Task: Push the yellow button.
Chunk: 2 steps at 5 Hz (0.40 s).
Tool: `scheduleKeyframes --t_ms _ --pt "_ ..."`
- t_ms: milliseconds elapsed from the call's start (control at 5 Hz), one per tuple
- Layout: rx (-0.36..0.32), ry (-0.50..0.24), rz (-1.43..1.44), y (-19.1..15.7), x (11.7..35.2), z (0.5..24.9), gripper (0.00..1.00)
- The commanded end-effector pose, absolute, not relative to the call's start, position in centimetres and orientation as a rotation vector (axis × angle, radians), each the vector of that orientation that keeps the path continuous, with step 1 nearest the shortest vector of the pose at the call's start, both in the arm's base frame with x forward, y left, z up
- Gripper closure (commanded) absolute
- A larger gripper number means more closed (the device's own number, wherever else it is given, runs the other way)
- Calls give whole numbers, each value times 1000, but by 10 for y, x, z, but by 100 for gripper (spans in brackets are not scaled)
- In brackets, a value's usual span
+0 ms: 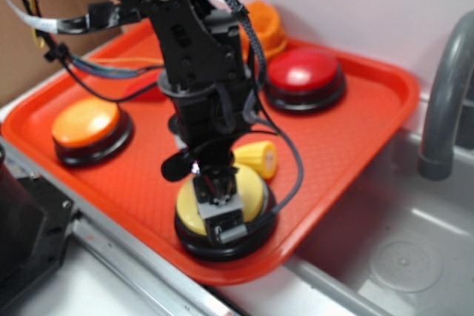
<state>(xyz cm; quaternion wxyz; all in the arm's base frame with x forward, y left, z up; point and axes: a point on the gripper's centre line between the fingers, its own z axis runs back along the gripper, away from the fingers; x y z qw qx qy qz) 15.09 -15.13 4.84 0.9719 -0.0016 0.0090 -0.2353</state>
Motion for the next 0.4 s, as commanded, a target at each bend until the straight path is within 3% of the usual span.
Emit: scheduleKeyframes --t_ms 0,200 --pt "38 -80 -462 -152 153 92 0" --pt "58 -114 -430 -145 151 109 0"
